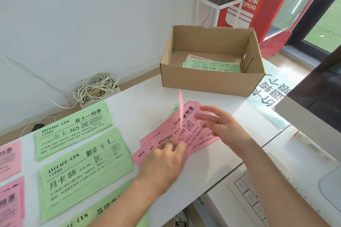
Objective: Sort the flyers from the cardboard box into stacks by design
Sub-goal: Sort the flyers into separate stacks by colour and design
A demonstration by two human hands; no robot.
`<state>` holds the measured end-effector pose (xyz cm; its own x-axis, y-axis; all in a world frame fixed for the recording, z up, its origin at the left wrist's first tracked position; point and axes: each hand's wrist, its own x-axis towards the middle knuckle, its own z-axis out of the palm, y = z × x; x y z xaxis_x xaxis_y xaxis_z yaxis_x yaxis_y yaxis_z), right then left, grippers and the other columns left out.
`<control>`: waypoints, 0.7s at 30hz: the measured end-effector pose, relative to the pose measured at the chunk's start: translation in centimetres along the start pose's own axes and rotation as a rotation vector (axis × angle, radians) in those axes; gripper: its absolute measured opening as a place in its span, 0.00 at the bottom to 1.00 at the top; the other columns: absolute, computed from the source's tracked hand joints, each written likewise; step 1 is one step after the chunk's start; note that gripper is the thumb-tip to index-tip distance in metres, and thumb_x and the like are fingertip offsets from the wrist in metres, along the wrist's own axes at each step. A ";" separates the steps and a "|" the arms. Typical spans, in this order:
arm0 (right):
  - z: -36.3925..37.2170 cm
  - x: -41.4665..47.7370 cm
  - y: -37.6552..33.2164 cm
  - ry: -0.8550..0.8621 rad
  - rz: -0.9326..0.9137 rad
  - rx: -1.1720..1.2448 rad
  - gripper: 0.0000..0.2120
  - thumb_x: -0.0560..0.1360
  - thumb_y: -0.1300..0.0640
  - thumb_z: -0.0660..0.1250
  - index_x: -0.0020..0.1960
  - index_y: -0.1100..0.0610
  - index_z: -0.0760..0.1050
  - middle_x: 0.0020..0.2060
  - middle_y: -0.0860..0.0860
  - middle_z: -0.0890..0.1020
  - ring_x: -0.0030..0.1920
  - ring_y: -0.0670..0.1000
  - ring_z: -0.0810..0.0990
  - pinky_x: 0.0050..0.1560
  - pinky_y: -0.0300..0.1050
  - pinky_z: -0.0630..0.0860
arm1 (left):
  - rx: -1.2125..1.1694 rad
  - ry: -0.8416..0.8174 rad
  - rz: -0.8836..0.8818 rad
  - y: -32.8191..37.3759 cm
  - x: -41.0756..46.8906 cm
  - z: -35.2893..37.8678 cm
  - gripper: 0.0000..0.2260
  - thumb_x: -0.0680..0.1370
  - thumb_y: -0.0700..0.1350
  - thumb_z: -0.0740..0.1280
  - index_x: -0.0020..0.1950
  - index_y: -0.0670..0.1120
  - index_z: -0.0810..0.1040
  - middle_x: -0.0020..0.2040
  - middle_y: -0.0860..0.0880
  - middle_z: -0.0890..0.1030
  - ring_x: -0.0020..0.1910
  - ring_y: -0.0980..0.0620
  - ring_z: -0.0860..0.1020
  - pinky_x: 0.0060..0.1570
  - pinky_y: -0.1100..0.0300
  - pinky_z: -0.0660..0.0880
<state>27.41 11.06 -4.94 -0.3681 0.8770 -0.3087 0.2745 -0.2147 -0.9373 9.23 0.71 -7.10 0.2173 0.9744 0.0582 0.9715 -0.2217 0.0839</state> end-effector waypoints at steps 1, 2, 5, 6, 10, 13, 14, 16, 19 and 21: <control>-0.1 0.3 0.3 0.097 -0.017 -0.193 0.18 0.78 0.66 0.60 0.65 0.51 0.71 0.58 0.47 0.81 0.52 0.46 0.78 0.49 0.36 0.75 | -0.055 0.023 -0.072 -0.5 0.0 -0.2 0.08 0.72 0.49 0.70 0.45 0.49 0.74 0.31 0.50 0.76 0.23 0.46 0.75 0.18 0.58 0.66; -0.3 0.5 0.5 0.157 -0.017 -0.405 0.20 0.78 0.64 0.61 0.67 0.50 0.70 0.60 0.47 0.79 0.58 0.47 0.75 0.57 0.39 0.73 | -0.135 0.055 -0.152 -1.1 -0.1 -0.2 0.05 0.75 0.48 0.66 0.46 0.49 0.73 0.32 0.50 0.78 0.25 0.45 0.77 0.21 0.56 0.69; 0.0 0.5 0.8 0.153 0.062 -0.791 0.27 0.76 0.56 0.64 0.73 0.47 0.62 0.67 0.44 0.71 0.69 0.52 0.62 0.65 0.46 0.65 | -0.341 0.122 -0.266 -2.8 -0.5 0.2 0.10 0.77 0.39 0.62 0.54 0.51 0.71 0.42 0.51 0.80 0.36 0.44 0.79 0.32 0.52 0.75; 0.3 0.5 0.8 0.154 0.059 -0.849 0.28 0.75 0.53 0.66 0.73 0.47 0.61 0.68 0.43 0.70 0.69 0.52 0.62 0.64 0.47 0.67 | -0.364 0.136 -0.260 -3.1 -0.6 0.4 0.15 0.76 0.36 0.63 0.58 0.53 0.71 0.44 0.50 0.81 0.36 0.44 0.80 0.33 0.52 0.75; 1.4 0.6 0.9 0.258 -0.021 -0.897 0.24 0.73 0.55 0.68 0.68 0.49 0.67 0.60 0.47 0.77 0.60 0.53 0.69 0.56 0.44 0.69 | -0.349 0.136 -0.190 -3.2 -0.5 0.6 0.24 0.75 0.37 0.63 0.67 0.57 0.69 0.36 0.51 0.80 0.29 0.48 0.77 0.29 0.55 0.75; 1.6 0.7 0.9 0.313 0.002 -0.758 0.24 0.73 0.57 0.68 0.67 0.48 0.69 0.54 0.47 0.78 0.56 0.52 0.71 0.53 0.43 0.68 | -0.261 0.105 -0.139 -3.3 -0.6 0.5 0.22 0.74 0.40 0.68 0.65 0.55 0.73 0.27 0.51 0.75 0.23 0.50 0.73 0.23 0.58 0.73; 1.5 0.8 0.8 0.339 0.016 -0.695 0.22 0.73 0.57 0.67 0.66 0.49 0.70 0.50 0.46 0.78 0.55 0.52 0.72 0.52 0.43 0.69 | -0.209 0.101 -0.116 -3.1 -0.6 0.4 0.19 0.73 0.43 0.70 0.63 0.55 0.75 0.27 0.51 0.76 0.24 0.49 0.74 0.23 0.58 0.73; 1.5 1.1 0.7 0.358 0.064 -0.573 0.19 0.73 0.58 0.67 0.63 0.50 0.73 0.44 0.45 0.79 0.49 0.51 0.77 0.47 0.44 0.73 | -0.125 0.026 -0.112 -2.1 -0.1 -0.5 0.17 0.77 0.55 0.66 0.64 0.53 0.73 0.37 0.50 0.80 0.33 0.46 0.79 0.31 0.58 0.74; 1.5 1.3 -0.2 0.312 0.156 -0.164 0.16 0.73 0.61 0.67 0.60 0.53 0.74 0.40 0.49 0.82 0.38 0.48 0.82 0.36 0.42 0.76 | 0.006 -0.134 -0.137 0.1 0.4 -1.4 0.28 0.78 0.64 0.54 0.72 0.50 0.57 0.55 0.48 0.77 0.48 0.43 0.80 0.39 0.56 0.70; 1.7 1.3 -1.0 0.283 0.157 0.010 0.15 0.73 0.63 0.66 0.58 0.55 0.74 0.37 0.50 0.82 0.31 0.45 0.81 0.32 0.39 0.72 | 0.042 -0.176 -0.119 1.2 0.7 -1.3 0.29 0.80 0.60 0.52 0.75 0.47 0.49 0.58 0.45 0.74 0.50 0.42 0.79 0.41 0.53 0.73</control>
<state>25.15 11.68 -4.66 -0.0597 0.9173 -0.3937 0.2995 -0.3598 -0.8837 10.46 1.05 -5.68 0.1105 0.9861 -0.1241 0.9936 -0.1065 0.0384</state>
